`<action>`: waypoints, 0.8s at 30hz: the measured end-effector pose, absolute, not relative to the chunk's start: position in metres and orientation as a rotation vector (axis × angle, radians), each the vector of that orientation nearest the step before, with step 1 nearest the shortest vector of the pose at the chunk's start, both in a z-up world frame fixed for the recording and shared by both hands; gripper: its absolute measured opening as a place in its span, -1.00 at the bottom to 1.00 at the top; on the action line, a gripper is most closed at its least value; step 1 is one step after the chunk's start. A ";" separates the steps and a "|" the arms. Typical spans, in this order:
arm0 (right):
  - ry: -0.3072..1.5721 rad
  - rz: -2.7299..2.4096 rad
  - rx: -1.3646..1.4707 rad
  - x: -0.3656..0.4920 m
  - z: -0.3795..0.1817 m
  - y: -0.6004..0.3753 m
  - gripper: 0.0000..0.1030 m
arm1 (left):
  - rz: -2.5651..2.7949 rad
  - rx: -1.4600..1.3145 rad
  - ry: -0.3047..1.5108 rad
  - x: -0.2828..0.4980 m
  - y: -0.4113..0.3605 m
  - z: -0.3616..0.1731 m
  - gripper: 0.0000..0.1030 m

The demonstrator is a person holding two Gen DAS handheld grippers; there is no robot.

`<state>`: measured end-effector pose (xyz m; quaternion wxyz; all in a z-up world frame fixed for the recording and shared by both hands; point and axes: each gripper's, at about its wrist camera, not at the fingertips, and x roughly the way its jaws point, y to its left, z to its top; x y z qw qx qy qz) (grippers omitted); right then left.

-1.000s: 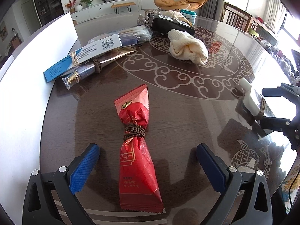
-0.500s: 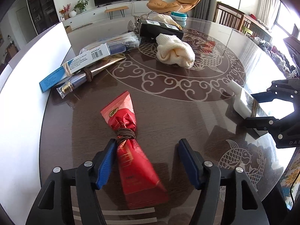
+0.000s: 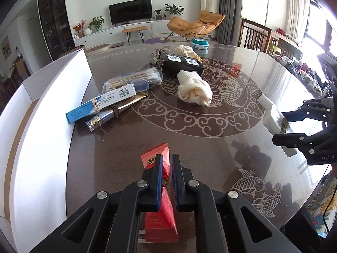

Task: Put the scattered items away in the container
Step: 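Carry the red pouch and white bottle over the cardboard container with both tools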

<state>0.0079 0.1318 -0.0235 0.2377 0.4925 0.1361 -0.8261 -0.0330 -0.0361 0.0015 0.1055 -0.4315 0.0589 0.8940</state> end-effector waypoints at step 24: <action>0.220 -2.254 1.294 0.023 -0.018 0.130 0.04 | 2.515 -1.443 0.164 -0.034 -0.052 -0.042 -0.62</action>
